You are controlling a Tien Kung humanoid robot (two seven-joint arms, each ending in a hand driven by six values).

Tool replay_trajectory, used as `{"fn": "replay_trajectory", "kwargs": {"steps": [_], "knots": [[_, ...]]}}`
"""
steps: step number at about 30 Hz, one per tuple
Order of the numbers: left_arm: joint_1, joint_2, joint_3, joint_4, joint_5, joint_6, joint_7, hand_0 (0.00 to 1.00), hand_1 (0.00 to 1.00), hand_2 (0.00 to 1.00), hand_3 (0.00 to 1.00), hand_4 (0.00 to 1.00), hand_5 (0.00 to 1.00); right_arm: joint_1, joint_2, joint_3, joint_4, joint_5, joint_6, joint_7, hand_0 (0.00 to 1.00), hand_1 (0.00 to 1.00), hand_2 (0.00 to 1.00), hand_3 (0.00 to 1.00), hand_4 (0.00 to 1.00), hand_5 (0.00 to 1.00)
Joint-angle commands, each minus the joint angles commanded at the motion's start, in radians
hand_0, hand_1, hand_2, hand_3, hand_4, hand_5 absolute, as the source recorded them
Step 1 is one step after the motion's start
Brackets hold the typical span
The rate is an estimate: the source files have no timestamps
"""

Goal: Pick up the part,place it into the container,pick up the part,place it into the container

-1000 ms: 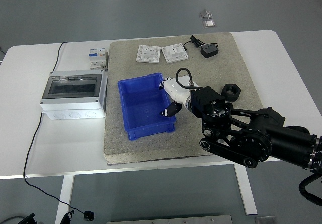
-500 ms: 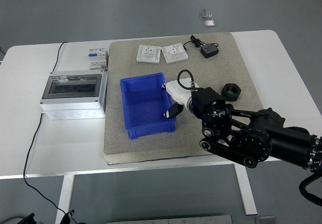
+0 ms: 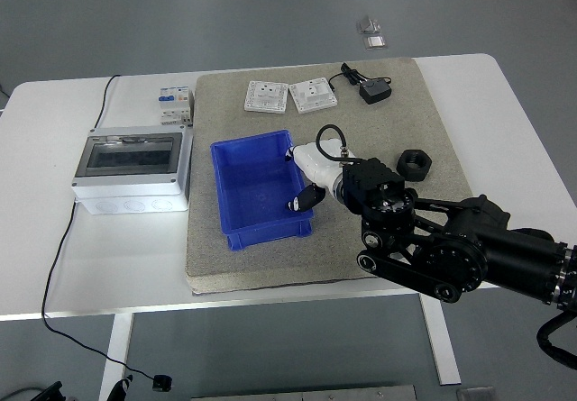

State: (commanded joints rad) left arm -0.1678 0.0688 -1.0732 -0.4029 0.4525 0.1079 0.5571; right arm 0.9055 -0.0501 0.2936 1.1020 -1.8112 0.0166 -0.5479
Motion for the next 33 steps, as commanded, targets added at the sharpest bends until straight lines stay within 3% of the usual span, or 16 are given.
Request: {"fn": "replay_trajectory", "kwargs": {"steps": [16, 33], "knots": [[0.002, -0.001, 0.002, 0.0, 0.0, 0.003, -0.01, 0.69, 0.76, 0.766, 0.85, 0.985, 0.998, -0.004, -0.003, 0.003, -0.006, -0.01, 0.025, -0.059, 0.713, 0.642, 0.706, 0.693, 0.896, 0.423], [0.005, -0.002, -0.001, -0.001, 0.006, 0.003, -0.008, 0.689, 0.758, 0.762, 0.849, 0.983, 0.998, -0.01, -0.008, 0.021, 0.0, 0.004, 0.027, -0.069, 0.705, 0.621, 0.72, 0.749, 0.873, 0.41]]}}
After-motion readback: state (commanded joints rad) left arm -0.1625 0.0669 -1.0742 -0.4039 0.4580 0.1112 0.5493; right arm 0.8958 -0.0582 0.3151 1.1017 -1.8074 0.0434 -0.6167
